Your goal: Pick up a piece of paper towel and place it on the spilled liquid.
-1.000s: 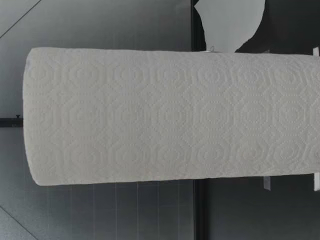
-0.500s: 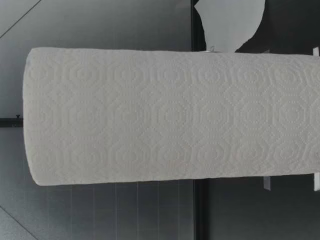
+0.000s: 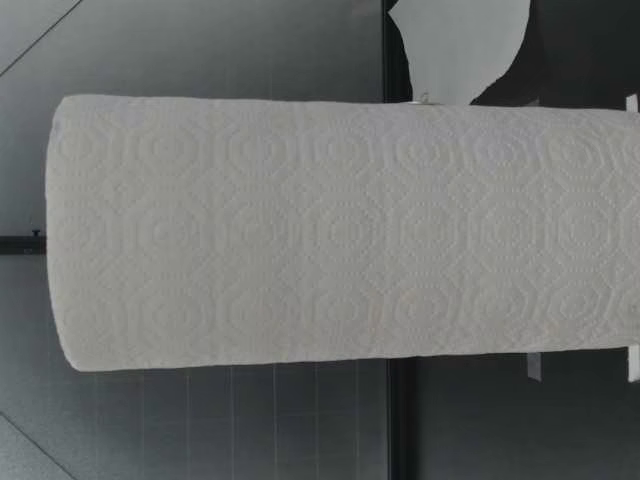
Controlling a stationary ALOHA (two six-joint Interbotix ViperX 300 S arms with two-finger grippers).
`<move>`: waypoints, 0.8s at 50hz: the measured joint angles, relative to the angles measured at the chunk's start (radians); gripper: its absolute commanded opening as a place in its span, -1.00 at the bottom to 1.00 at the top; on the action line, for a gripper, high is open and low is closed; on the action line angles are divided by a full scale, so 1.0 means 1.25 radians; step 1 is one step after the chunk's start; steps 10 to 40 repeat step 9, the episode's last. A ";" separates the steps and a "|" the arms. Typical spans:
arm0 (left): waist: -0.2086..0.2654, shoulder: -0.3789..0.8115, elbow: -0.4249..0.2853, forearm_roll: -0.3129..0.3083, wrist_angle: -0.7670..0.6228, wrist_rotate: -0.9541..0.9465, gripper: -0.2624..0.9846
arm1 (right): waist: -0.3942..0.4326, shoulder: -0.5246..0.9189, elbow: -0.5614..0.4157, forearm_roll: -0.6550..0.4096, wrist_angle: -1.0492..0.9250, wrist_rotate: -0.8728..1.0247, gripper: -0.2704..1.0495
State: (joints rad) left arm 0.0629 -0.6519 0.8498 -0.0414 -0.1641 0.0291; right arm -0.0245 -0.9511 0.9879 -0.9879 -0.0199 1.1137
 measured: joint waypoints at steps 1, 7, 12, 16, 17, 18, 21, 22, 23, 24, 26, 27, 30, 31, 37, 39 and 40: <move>0.000 0.001 0.000 -0.001 0.000 0.000 -0.45 | 0.000 0.000 0.000 -0.001 -0.001 0.000 -0.56; -0.001 0.005 0.000 -0.001 0.000 0.000 -0.45 | 0.000 0.000 0.004 -0.001 -0.007 0.000 -0.56; -0.001 0.005 0.000 0.000 0.000 0.000 -0.45 | 0.000 0.000 0.005 -0.001 -0.009 0.000 -0.56; -0.001 0.005 0.000 0.000 0.000 0.000 -0.45 | 0.000 0.000 0.005 -0.001 -0.009 0.000 -0.56; -0.001 0.005 0.000 0.000 0.000 0.000 -0.45 | 0.000 0.000 0.005 -0.001 -0.009 0.000 -0.56; -0.001 0.005 0.000 0.000 0.000 0.000 -0.45 | 0.000 0.000 0.005 -0.001 -0.009 0.000 -0.56; -0.001 0.005 0.000 0.000 0.000 0.000 -0.45 | 0.000 0.000 0.005 -0.001 -0.009 0.000 -0.56; -0.001 0.005 0.000 0.000 0.000 0.000 -0.45 | 0.000 0.000 0.005 -0.001 -0.009 0.000 -0.56; -0.001 0.005 0.000 0.000 0.000 0.000 -0.45 | 0.000 0.000 0.005 -0.001 -0.009 0.000 -0.56; -0.001 0.005 0.000 0.000 0.000 0.000 -0.45 | 0.000 0.000 0.005 -0.001 -0.009 0.000 -0.56; -0.001 0.005 0.000 0.000 0.000 0.000 -0.45 | 0.000 0.000 0.005 -0.001 -0.009 0.000 -0.56; -0.001 0.005 0.000 0.000 0.000 0.000 -0.45 | 0.000 0.000 0.005 -0.001 -0.009 0.000 -0.56; -0.001 0.005 0.000 0.000 0.000 0.000 -0.45 | 0.000 0.000 0.005 -0.001 -0.009 0.000 -0.56; -0.001 0.005 0.000 0.000 0.000 0.000 -0.45 | 0.000 0.000 0.005 -0.001 -0.009 0.000 -0.56; -0.001 0.005 0.000 0.000 0.000 0.000 -0.45 | 0.000 0.000 0.005 -0.001 -0.009 0.000 -0.56; -0.001 0.005 0.000 0.000 0.000 0.000 -0.45 | 0.000 0.000 0.005 -0.001 -0.009 0.000 -0.56; -0.001 0.005 0.000 0.000 0.000 0.000 -0.45 | 0.000 0.000 0.005 -0.001 -0.009 0.000 -0.56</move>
